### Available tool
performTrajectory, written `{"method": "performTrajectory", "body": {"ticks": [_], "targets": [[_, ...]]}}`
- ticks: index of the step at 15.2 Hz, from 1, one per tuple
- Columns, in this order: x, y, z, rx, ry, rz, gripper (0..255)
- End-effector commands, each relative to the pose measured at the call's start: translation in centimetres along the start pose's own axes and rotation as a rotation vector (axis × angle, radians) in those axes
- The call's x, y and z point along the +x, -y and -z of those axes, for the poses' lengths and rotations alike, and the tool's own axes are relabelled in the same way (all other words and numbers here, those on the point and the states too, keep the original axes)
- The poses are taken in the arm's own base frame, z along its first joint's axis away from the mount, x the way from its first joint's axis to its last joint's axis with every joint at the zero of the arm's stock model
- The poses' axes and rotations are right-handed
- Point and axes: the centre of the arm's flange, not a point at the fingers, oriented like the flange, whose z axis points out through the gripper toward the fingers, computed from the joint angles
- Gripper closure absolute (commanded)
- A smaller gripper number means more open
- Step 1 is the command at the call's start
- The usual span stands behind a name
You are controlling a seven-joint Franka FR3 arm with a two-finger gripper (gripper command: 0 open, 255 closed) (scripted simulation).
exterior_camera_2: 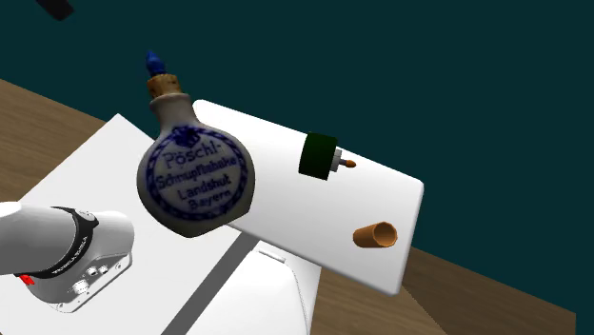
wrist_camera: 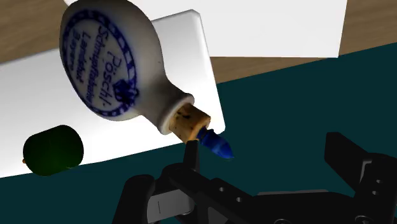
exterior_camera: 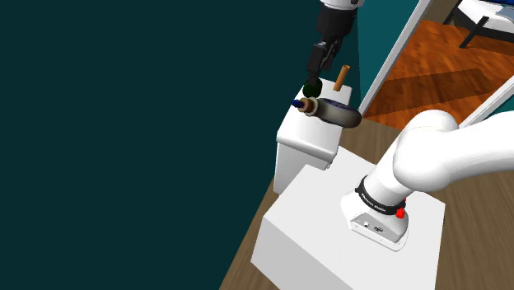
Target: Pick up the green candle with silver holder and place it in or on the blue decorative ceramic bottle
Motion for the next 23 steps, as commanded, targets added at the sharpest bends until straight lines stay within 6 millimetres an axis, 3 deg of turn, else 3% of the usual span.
{"method": "performTrajectory", "body": {"ticks": [1, 23], "targets": [[0.0, 0.0, 0.0, 0.0, 0.0, 0.0, 0], [6.2, -25.4, -12.7, 0.008, -0.037, 0.058, 0]]}}
